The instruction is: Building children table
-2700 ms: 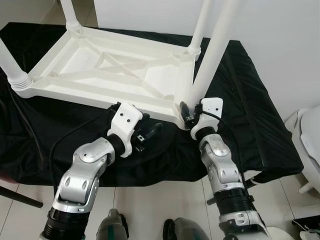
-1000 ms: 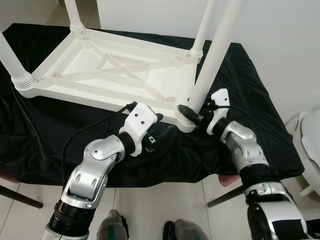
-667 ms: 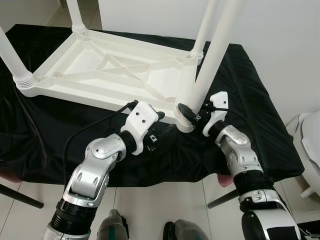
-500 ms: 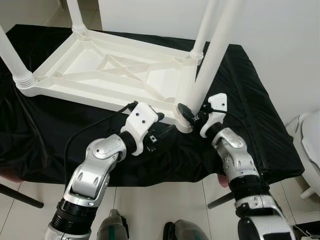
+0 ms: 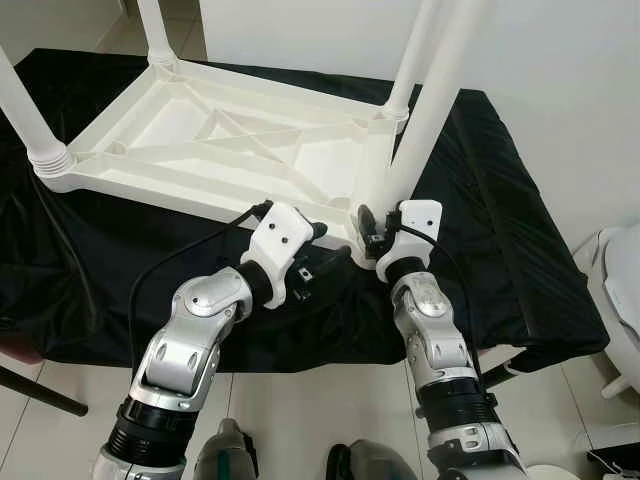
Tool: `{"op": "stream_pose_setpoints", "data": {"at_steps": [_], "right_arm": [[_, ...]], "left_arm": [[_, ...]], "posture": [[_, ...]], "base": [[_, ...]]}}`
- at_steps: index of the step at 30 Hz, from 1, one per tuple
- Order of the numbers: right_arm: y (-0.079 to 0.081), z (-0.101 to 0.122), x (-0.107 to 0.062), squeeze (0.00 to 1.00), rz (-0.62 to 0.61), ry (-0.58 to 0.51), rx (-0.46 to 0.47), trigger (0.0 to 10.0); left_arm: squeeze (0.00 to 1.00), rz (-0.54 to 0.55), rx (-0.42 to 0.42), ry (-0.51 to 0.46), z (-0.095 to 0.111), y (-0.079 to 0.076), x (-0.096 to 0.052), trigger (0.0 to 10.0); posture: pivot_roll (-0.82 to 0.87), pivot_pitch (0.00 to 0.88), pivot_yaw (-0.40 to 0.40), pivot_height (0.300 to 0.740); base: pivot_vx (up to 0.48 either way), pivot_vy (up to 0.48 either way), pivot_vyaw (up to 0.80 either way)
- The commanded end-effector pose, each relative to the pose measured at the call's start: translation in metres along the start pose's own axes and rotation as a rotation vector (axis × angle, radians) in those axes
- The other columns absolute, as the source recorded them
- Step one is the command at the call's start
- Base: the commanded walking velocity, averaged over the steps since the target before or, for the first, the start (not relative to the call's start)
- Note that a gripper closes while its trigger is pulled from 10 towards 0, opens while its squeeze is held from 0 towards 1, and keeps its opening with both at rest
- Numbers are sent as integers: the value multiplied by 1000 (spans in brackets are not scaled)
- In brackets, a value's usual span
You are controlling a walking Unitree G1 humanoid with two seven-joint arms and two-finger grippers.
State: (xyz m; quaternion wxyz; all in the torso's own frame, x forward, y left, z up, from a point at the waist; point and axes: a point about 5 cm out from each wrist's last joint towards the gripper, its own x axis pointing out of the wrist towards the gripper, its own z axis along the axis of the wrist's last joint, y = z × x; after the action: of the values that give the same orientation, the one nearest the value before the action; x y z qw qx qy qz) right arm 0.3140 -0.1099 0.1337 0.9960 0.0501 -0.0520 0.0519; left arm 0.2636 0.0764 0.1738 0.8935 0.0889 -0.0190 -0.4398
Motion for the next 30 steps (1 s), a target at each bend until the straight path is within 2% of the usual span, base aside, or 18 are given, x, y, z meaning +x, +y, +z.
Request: {"op": "stream_pose_setpoints", "data": {"at_steps": [1, 4, 5, 6, 9, 11, 12, 13, 14, 15, 19, 21, 24, 30], "right_arm": [[-16, 3, 0, 0, -73, -3, 26, 10000], [-16, 6, -1, 0, -52, -14, 23, 10000], [-14, 6, -1, 745, -11, -13, 43, 10000], [-14, 8, 0, 1000, 38, -19, 59, 10000], [-14, 9, 0, 1000, 71, -23, 70, 10000], [-21, 13, 4, 1000, 170, -19, 31, 10000], [-21, 13, 4, 1000, 170, -19, 31, 10000], [-26, 13, 6, 682, 232, -2, 15, 10000], [-30, 15, 8, 0, 295, 11, 10, 10000], [-30, 15, 8, 0, 295, 11, 10, 10000], [-33, 12, 12, 0, 482, 54, -48, 10000], [-33, 12, 12, 0, 482, 54, -48, 10000], [-27, 4, 15, 0, 649, 109, -72, 10000], [-24, 3, 21, 0, 710, 125, -72, 10000]], "left_arm": [[0, 109, -6, 5, -2, 6, 0, 10000], [0, 109, -4, 6, -3, 6, 0, 10000], [0, 109, -3, 6, -3, 7, 0, 10000], [0, 108, -1, 5, -2, 6, 0, 10000], [0, 107, 1, 5, -2, 6, 0, 10000], [0, 102, 3, 5, -1, 6, 0, 10000], [0, 102, 3, 5, -1, 6, 0, 10000], [0, 101, 3, 4, -1, 5, 0, 10000], [0, 98, 3, 3, -1, 5, 0, 10000], [0, 98, 3, 3, -1, 5, 0, 10000], [0, 93, 2, 2, 0, 4, 0, 10000], [0, 93, 2, 2, 0, 4, 0, 10000], [0, 84, 4, -1, 1, 5, 1, 10000], [0, 83, 6, -5, 3, 6, 2, 10000]], "posture": [[-65, 0, -55, 740], [-64, 0, -53, 740], [-63, 0, -53, 740], [-61, 0, -53, 740], [-61, 0, -53, 740], [-60, 0, -52, 740], [-60, 0, -52, 740], [-60, 0, -51, 740], [-63, 0, -48, 740], [-63, 0, -48, 740], [-69, 0, -44, 740], [-69, 0, -44, 740], [-75, 0, -30, 740], [-71, 0, -28, 740]], "base": [[0, 0, 0], [0, 0, 0], [0, 0, 0], [0, 0, 0], [0, 0, 0], [0, 0, 0], [0, 0, 0], [0, 0, 0], [0, 0, 0], [0, 0, 0], [0, 0, 0], [0, 0, 0], [0, 0, 0], [0, 0, 0]]}}
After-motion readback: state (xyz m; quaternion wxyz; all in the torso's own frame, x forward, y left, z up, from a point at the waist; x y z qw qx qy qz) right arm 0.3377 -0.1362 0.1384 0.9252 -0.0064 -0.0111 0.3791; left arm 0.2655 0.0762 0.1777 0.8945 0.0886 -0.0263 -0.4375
